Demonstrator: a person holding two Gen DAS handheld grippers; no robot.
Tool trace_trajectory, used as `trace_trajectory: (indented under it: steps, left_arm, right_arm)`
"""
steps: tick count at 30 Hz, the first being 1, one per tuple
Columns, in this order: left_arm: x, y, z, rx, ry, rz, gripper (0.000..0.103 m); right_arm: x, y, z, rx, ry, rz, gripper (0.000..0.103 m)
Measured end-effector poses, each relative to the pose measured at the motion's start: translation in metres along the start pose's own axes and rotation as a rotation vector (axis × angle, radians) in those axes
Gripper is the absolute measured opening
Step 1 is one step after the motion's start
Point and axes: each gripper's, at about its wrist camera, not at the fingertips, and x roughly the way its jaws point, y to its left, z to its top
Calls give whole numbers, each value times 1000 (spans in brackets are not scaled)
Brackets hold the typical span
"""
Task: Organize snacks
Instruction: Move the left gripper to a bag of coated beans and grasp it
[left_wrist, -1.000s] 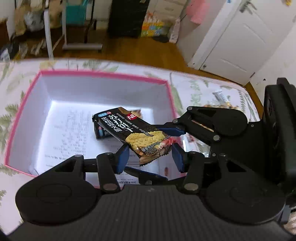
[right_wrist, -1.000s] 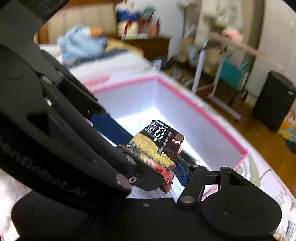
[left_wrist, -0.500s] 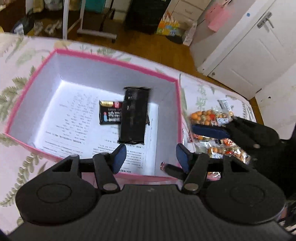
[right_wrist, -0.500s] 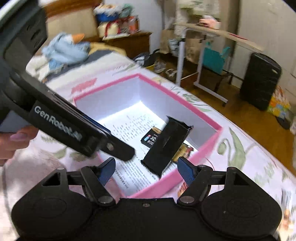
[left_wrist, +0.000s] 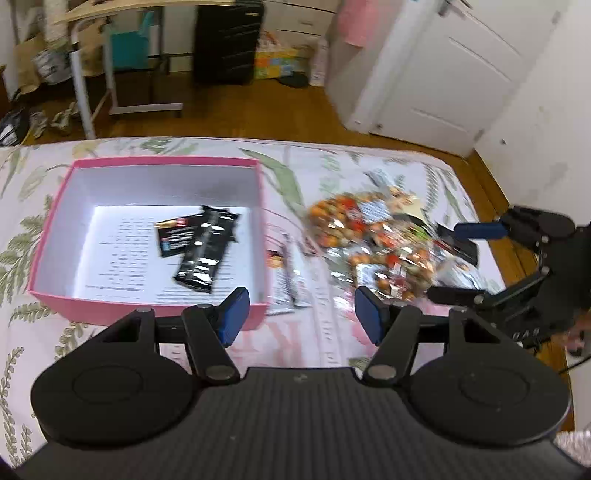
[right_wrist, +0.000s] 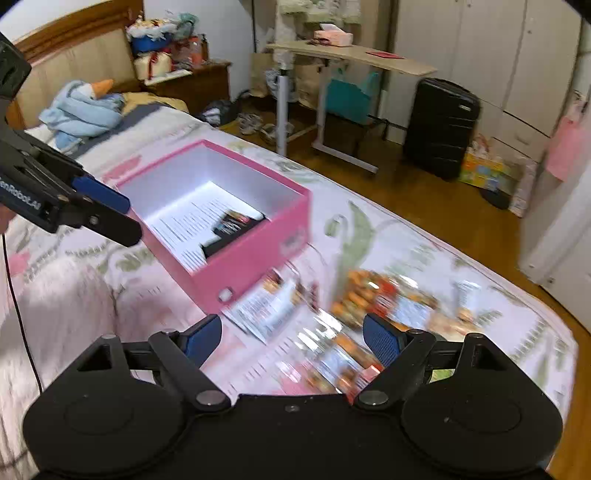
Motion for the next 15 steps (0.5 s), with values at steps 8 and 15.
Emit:
trace_trajectory:
  steps: [8, 15]
  left_arm:
    - [49, -60, 8, 66, 69, -92, 62]
    - [133, -73, 2, 16, 38, -44, 58]
  right_arm:
    - [-37, -51, -32, 130, 72, -90, 86]
    - [4, -63, -58, 55, 158, -62, 81]
